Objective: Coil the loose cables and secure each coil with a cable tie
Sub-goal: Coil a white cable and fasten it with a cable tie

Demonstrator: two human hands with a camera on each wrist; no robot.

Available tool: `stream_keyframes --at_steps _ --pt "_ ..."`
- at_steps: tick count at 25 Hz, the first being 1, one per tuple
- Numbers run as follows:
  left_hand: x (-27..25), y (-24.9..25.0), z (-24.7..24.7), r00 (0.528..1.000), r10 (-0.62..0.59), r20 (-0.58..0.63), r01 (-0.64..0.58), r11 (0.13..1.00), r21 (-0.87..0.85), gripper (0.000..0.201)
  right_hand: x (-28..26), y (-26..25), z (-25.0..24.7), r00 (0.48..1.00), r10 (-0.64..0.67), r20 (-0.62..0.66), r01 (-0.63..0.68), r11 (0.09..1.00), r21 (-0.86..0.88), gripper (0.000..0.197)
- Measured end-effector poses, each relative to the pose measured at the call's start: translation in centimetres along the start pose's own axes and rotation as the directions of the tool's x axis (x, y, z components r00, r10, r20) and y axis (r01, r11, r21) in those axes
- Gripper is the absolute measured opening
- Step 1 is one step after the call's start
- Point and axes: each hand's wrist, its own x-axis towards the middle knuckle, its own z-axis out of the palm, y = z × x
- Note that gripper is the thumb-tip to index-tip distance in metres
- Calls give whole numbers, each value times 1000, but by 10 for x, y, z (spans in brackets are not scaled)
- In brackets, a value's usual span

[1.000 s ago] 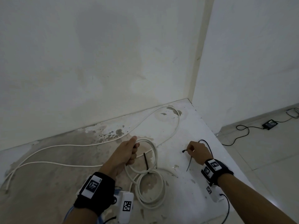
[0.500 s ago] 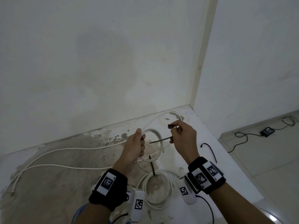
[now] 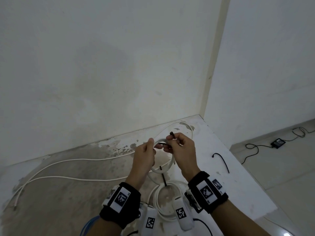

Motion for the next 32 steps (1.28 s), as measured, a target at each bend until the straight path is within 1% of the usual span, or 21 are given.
stream_keyframes --at_steps 2,3,5,8,10,11,12,13,15,17,19,23,27,32 --pt "1 0 -2 999 16 -30 -16 1000 15 50 -5 1 2 999 34 21 -35 998 58 10" --pt "0 1 -3 999 28 -37 -27 999 24 45 -7 0 3 999 44 29 -46 997 69 12" --pt "-3 6 -5 997 70 -30 -68 997 43 33 -10 1 4 998 37 53 -37 999 12 15" --pt "-10 12 -8 992 124 -38 -121 990 77 32 -15 4 3 996 9 94 1 995 -98 18" --pt "-11 14 -10 990 131 -43 -128 989 70 27 -17 8 3 994 -36 107 52 988 -146 13" --pt "-10 12 -11 989 143 -43 -140 988 68 25 -18 11 3 992 -69 108 87 980 -178 9" --pt "-8 10 -11 987 154 -43 -150 986 74 26 -19 13 3 990 -101 98 120 970 -212 9" --pt "-7 7 -12 986 162 -44 -157 983 95 27 -19 15 3 990 -119 79 134 963 -232 12" --pt "-3 2 -15 982 182 -44 -173 972 157 29 -19 15 4 992 -117 57 126 969 -211 14" --pt "-1 -2 -17 981 194 -23 -184 957 226 30 -18 12 6 989 -132 61 141 970 -197 15" --pt "-2 -1 -19 977 212 12 -207 934 291 29 -18 7 7 981 -190 45 195 957 -216 15" --pt "-1 5 -24 963 251 99 -269 894 359 28 -20 2 13 954 -299 34 299 931 -208 17" --pt "-4 12 -26 959 240 149 -281 852 441 28 -20 2 16 947 -322 7 317 925 -211 17" --pt "-6 16 -27 952 253 171 -305 829 469 28 -19 3 15 936 -352 4 344 912 -222 19"
